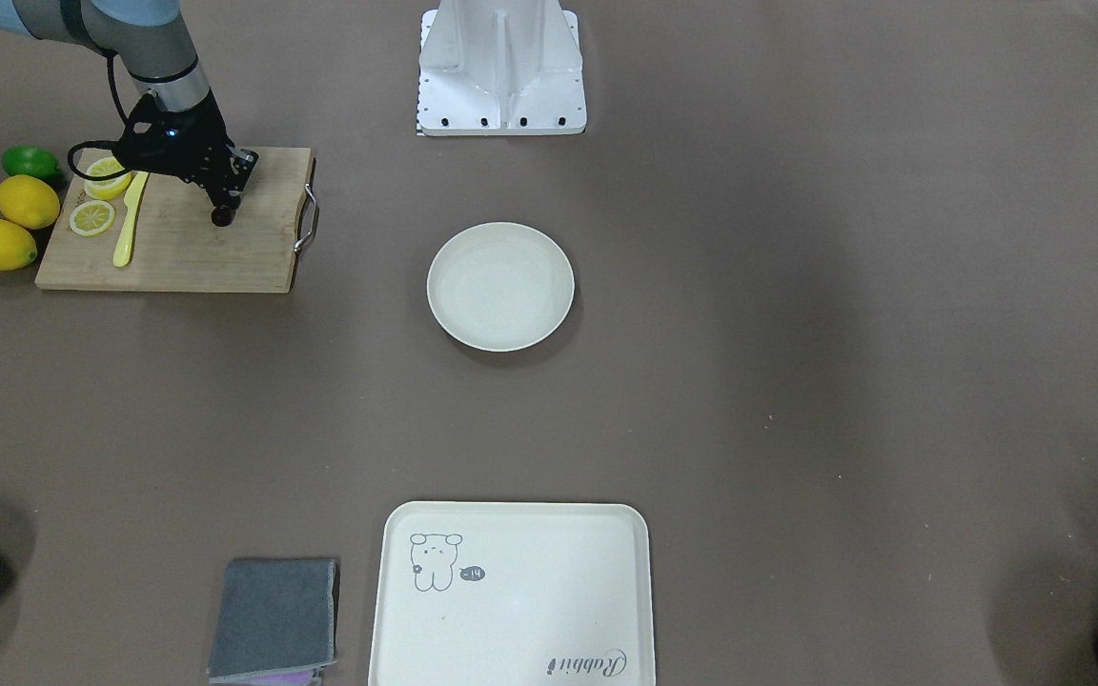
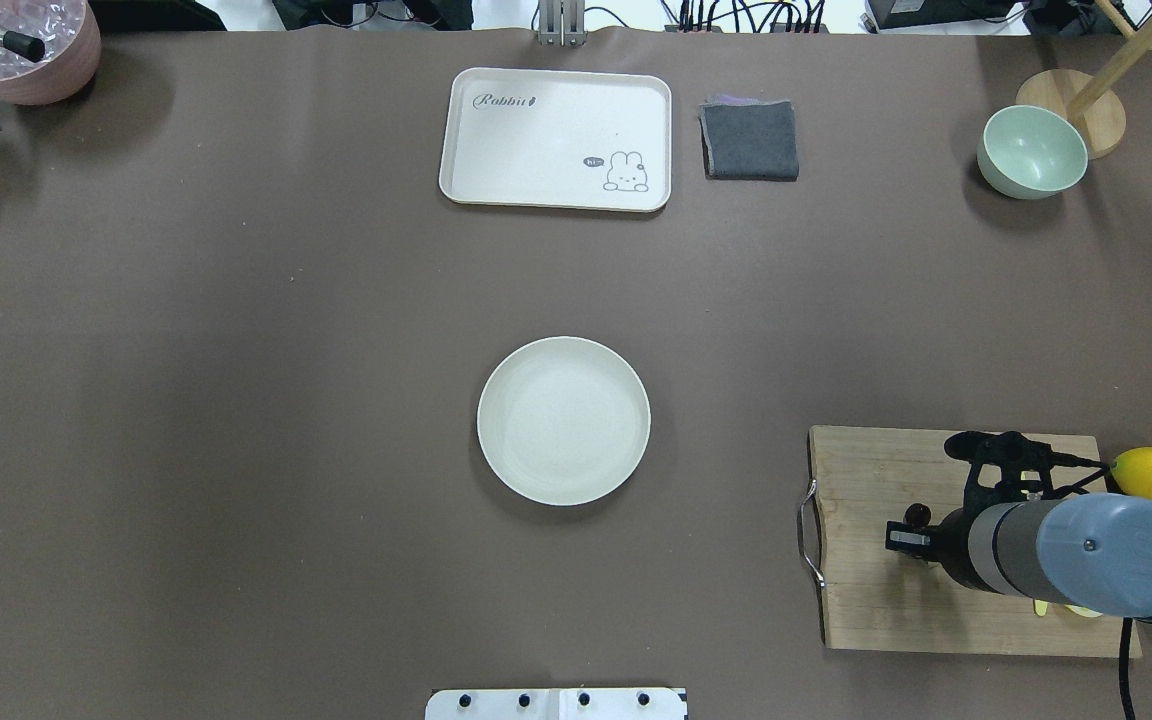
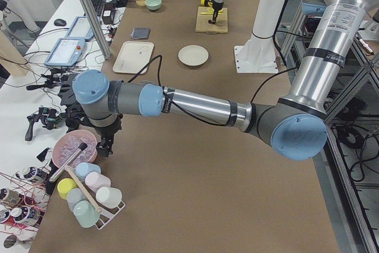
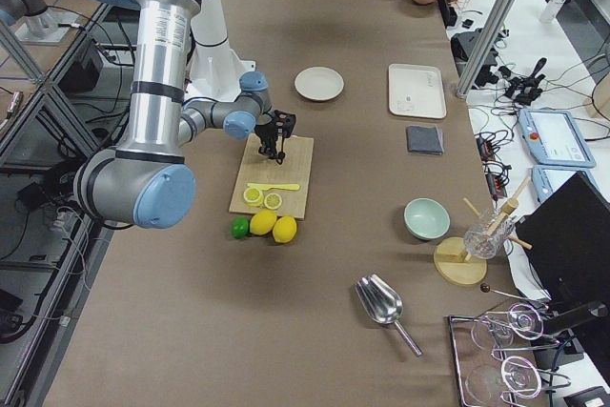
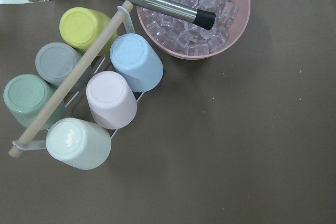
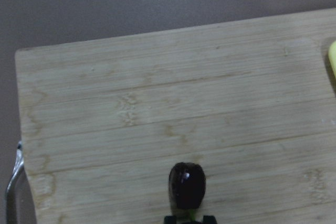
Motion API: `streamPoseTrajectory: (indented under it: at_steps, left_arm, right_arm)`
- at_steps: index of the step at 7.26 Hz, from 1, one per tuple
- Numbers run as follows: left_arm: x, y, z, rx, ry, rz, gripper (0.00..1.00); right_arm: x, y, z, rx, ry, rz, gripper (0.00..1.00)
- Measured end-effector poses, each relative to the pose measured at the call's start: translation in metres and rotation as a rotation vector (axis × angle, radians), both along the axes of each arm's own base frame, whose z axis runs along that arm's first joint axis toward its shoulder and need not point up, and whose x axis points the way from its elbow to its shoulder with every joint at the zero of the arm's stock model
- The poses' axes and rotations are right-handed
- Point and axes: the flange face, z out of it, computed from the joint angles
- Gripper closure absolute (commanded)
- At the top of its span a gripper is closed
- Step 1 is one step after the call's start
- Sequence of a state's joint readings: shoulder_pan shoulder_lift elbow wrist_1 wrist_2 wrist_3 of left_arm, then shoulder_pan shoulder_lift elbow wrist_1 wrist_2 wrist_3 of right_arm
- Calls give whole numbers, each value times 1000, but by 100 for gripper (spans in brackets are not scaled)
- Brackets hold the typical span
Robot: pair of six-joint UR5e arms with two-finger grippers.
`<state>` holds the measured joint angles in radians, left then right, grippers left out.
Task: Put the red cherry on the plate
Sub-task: 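Lift the cherries with the right gripper and carry them toward the bowl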
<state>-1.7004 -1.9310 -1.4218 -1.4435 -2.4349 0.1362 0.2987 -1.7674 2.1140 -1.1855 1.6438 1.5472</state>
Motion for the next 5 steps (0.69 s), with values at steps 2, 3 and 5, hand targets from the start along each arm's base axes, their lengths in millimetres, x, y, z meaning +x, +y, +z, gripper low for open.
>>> streamPoseTrajectory:
  at_steps: [2, 3, 5]
  left_arm:
    - [0, -1, -2, 3, -1, 0, 2]
    - [0, -2, -3, 4, -1, 0, 2]
    - [0, -2, -5, 7, 0, -1, 2]
  right_arm:
    - [22, -14, -20, -24, -42, 8, 100]
    - [45, -28, -38, -46, -72, 5, 100]
    - [117, -61, -80, -86, -120, -22, 100]
